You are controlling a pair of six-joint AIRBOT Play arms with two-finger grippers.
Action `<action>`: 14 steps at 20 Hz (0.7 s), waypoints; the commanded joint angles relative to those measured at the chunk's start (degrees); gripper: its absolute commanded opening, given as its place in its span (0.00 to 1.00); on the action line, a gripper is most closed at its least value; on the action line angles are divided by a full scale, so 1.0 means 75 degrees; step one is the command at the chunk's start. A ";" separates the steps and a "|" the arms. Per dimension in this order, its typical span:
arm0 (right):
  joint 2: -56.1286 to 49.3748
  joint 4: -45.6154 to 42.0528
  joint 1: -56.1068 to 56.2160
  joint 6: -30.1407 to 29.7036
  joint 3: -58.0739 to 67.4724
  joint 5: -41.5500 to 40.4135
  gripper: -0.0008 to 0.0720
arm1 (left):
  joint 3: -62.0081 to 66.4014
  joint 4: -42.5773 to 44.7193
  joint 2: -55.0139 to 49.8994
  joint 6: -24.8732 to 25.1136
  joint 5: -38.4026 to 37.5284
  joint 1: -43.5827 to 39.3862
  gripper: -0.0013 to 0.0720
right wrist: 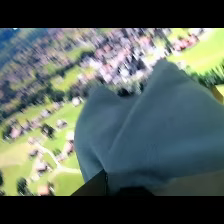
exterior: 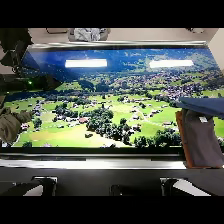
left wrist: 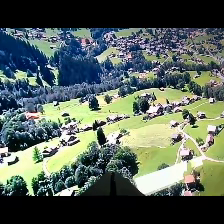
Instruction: Fold the shirts.
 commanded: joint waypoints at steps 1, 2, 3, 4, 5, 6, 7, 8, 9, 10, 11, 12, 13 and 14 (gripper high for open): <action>0.0041 -0.2591 -0.0131 -0.0122 -0.0079 0.1271 0.06 | -0.0003 0.0000 0.0003 0.0085 -0.0061 0.0006 0.06; 0.0111 -0.3276 -0.0134 -0.0117 -0.0318 0.1358 0.06 | -0.0003 -0.0003 0.0003 0.0082 -0.0058 0.0003 0.06; 0.0219 -0.3791 -0.0131 -0.0111 -0.0653 0.1349 0.06 | -0.0003 -0.0003 0.0003 0.0082 -0.0058 0.0003 0.06; 0.0367 -0.4083 -0.0134 -0.0108 -0.1163 0.1265 0.06 | 0.0000 -0.0003 0.0003 0.0079 -0.0061 0.0003 0.06; 0.0542 -0.4307 -0.0134 -0.0111 -0.1740 0.1122 0.06 | -0.0003 -0.0003 0.0003 0.0079 -0.0061 0.0003 0.06; 0.0758 -0.4476 -0.0134 -0.0087 -0.2463 0.0860 0.06 | 0.0000 -0.0003 0.0003 0.0079 -0.0058 0.0003 0.06; 0.0944 -0.4607 -0.0134 -0.0044 -0.3133 0.0595 0.06 | 0.0000 -0.0003 0.0003 0.0079 -0.0058 0.0006 0.06; 0.1116 -0.4683 -0.0134 -0.0044 -0.3800 0.0297 0.06 | 0.0000 -0.0003 0.0003 0.0079 -0.0058 0.0003 0.06; 0.1244 -0.4771 -0.0134 -0.0052 -0.4339 0.0000 0.06 | 0.0000 -0.0006 0.0003 0.0076 -0.0058 0.0003 0.06; 0.1346 -0.4855 -0.0134 0.0012 -0.4814 -0.0370 0.06 | 0.0000 -0.0006 0.0003 0.0073 -0.0058 0.0003 0.06; 0.1393 -0.4835 -0.0134 0.0128 -0.5144 -0.0746 0.07 | 0.0000 -0.0006 0.0003 0.0073 -0.0058 0.0003 0.06; 0.1390 -0.4698 -0.0134 0.0236 -0.5391 -0.1008 0.08 | 0.0000 -0.0006 0.0003 0.0073 -0.0058 0.0003 0.06; 0.1381 -0.4578 -0.0134 0.0230 -0.5531 -0.1116 0.31 | 0.0000 -0.0006 0.0003 0.0073 -0.0058 0.0003 0.06; 0.1376 -0.4494 -0.0134 0.0219 -0.5555 -0.1250 0.79 | 0.0000 -0.0009 0.0003 0.0073 -0.0058 0.0003 0.06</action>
